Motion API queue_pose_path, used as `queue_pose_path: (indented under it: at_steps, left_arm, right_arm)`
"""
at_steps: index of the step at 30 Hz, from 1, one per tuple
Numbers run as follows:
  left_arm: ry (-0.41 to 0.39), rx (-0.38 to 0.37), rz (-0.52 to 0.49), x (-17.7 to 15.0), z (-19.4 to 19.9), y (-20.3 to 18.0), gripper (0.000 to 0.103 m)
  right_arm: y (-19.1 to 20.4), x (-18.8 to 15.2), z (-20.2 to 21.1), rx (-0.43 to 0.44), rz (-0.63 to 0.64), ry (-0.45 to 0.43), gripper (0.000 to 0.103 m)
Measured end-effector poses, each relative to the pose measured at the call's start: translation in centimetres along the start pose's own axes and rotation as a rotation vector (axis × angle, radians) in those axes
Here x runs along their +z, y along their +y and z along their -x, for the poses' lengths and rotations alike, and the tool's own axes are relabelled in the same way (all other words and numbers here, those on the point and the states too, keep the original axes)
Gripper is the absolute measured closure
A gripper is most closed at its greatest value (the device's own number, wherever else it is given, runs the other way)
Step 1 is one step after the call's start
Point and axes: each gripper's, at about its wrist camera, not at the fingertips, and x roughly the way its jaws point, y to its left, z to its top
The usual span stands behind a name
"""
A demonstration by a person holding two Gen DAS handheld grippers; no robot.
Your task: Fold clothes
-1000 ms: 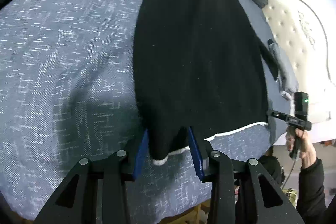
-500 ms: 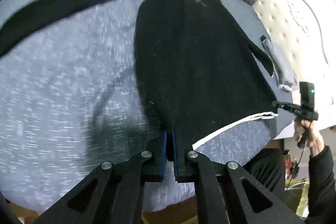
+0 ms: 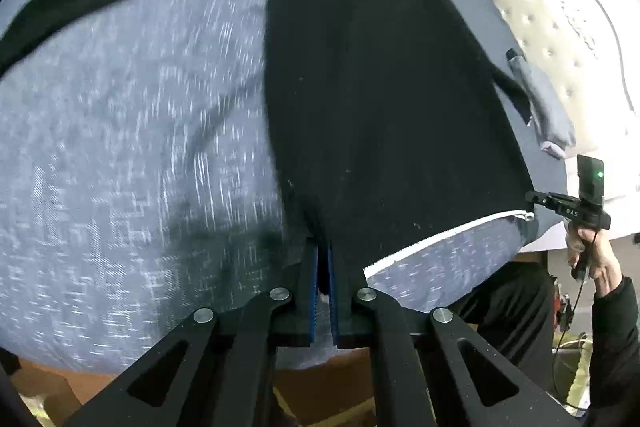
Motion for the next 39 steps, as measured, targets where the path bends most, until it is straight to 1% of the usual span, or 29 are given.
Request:
queue_pose_path:
  at_steps: [2,3,5,7,8,11,13,16,17,18,21,25,27,31,34,39]
  left_arm:
    - [0.011,-0.004,0.01,0.0,-0.3,0.3,0.098]
    - [0.013,-0.006,0.016,0.1,-0.3,0.4,0.098]
    - [0.007,-0.003,0.024,0.4,0.2,0.7,0.097]
    - [-0.01,0.007,0.03,0.8,1.2,1.1,0.097]
    - [-0.018,0.013,0.033,1.1,1.6,1.3,0.097]
    - [-0.054,0.031,0.045,2.4,3.1,2.0,0.094]
    - [-0.086,0.043,0.046,3.7,3.6,2.3,0.086]
    - [-0.142,0.015,0.075,6.2,3.7,2.9,0.084]
    - [-0.166,0.009,0.086,7.4,3.5,3.0,0.084]
    - [-0.187,0.003,0.101,8.4,3.3,3.0,0.083]
    - [-0.238,-0.012,0.145,11.4,2.3,3.8,0.071]
    - [-0.261,-0.014,0.171,15.3,0.1,4.2,0.071]
    - [-0.266,0.013,0.169,17.3,-1.0,4.5,0.071]
    - [-0.298,0.06,0.182,21.0,-2.7,5.9,0.071]
    - [-0.322,0.099,0.178,23.7,-3.6,6.8,0.071]
    - [-0.309,0.16,0.11,27.0,-5.6,6.7,0.07]
  right_arm:
    - [0.1,0.3,0.1,0.013,0.001,0.005,0.099]
    - [0.1,0.5,0.2,0.009,-0.002,0.006,0.097]
    - [0.0,0.9,0.9,-0.003,-0.009,-0.001,0.095]
    - [-0.1,1.0,2.1,-0.009,-0.019,-0.022,0.088]
    - [-0.2,1.2,2.6,-0.009,-0.027,-0.034,0.087]
    - [-0.5,2.1,4.1,0.003,-0.054,-0.078,0.084]
    - [-0.4,3.2,4.6,0.012,-0.066,-0.124,0.079]
    - [-0.6,5.4,4.6,0.038,-0.104,-0.194,0.07]
    - [-0.6,6.3,4.4,0.049,-0.118,-0.217,0.07]
    - [-0.6,7.2,4.0,0.064,-0.134,-0.239,0.07]
    - [-0.3,9.6,2.4,0.117,-0.181,-0.296,0.069]
    - [1.4,12.3,-0.9,0.165,-0.195,-0.348,0.068]
    - [2.4,13.2,-2.3,0.193,-0.187,-0.365,0.068]
    - [4.1,14.5,-5.2,0.251,-0.15,-0.365,0.068]
    - [5.0,15.0,-6.8,0.263,-0.111,-0.365,0.068]
    - [5.8,15.7,-9.0,0.299,-0.088,-0.337,0.068]
